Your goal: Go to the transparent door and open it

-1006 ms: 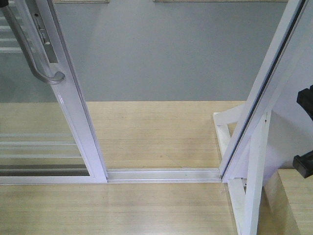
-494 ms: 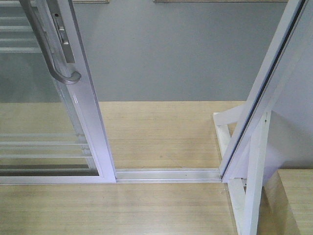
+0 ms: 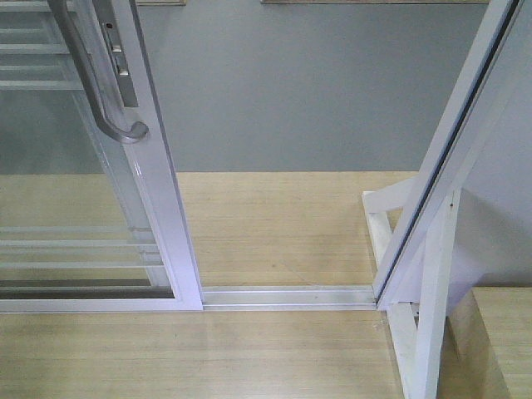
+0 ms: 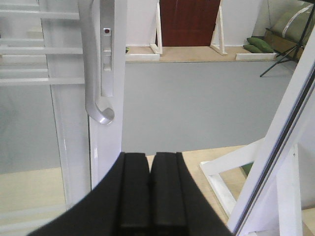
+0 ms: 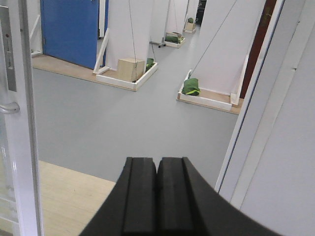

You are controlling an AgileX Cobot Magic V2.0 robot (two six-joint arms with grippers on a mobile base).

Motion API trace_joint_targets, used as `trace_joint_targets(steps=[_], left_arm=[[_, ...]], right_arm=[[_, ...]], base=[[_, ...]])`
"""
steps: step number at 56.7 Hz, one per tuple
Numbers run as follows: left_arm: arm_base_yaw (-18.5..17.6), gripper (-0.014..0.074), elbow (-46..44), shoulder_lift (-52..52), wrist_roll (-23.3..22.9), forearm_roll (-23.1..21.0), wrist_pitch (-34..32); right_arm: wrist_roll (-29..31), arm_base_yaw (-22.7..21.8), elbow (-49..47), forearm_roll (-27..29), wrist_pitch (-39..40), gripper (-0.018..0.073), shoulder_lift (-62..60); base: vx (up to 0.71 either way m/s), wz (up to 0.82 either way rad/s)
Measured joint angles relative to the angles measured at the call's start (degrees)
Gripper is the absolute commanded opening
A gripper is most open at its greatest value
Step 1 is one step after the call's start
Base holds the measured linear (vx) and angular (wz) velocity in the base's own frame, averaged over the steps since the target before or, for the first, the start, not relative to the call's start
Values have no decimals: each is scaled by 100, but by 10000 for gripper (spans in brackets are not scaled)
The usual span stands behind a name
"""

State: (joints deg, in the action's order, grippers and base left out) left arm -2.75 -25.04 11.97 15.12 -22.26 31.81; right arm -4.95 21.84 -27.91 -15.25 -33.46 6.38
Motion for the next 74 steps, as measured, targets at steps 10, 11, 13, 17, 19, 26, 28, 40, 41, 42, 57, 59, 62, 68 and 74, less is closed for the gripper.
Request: trace_joint_targets(steps=[10,11,13,17,19,26,28,40,41,42,57,59,62,68,74], left_arm=[[0,0,24,0,-5,-553,-64],[0,0,24,0,-5,-589,-70],[0,0,24,0,-11,-687,-70],[0,0,24,0,-11,-776,-70],[0,0,24,0,-11,-797,-83],[0,0,24,0,-16,-823,-87],[0,0,24,0,-16,-828,-87],[0,0,24,0,2,-670,-115],[0,0,24,0,2,-635,-122],[0,0,24,0,2,-603,-136],[0,0,24,0,-566,1067,-469],[0,0,24,0,-610,1216,-495],[0,0,24,0,-619,1358,-546],[0,0,248,0,-474,1426,-1031],[0,0,951,-113,-444,1426,-1820]], right_arm=[[-2,0,0,0,-12,-4,0],[-2,0,0,0,-12,-4,0],[-2,0,0,0,-12,-4,0],[-2,0,0,0,-12,-4,0],[-2,0,0,0,-12,-4,0],[-2,0,0,0,-12,-4,0],[-2,0,0,0,-12,-4,0],[-6,0,0,0,-12,-4,0],[-6,0,0,0,-12,-4,0],[-6,0,0,0,-12,-4,0],[-6,0,0,0,-12,-4,0],[-6,0,0,0,-12,-4,0],[-6,0,0,0,-12,-4,0],[-6,0,0,0,-12,-4,0],[-6,0,0,0,-12,-4,0]], base=[[0,0],[0,0],[0,0],[0,0],[0,0],[0,0],[0,0],[0,0],[0,0],[0,0],[0,0],[0,0],[0,0],[0,0],[0,0]])
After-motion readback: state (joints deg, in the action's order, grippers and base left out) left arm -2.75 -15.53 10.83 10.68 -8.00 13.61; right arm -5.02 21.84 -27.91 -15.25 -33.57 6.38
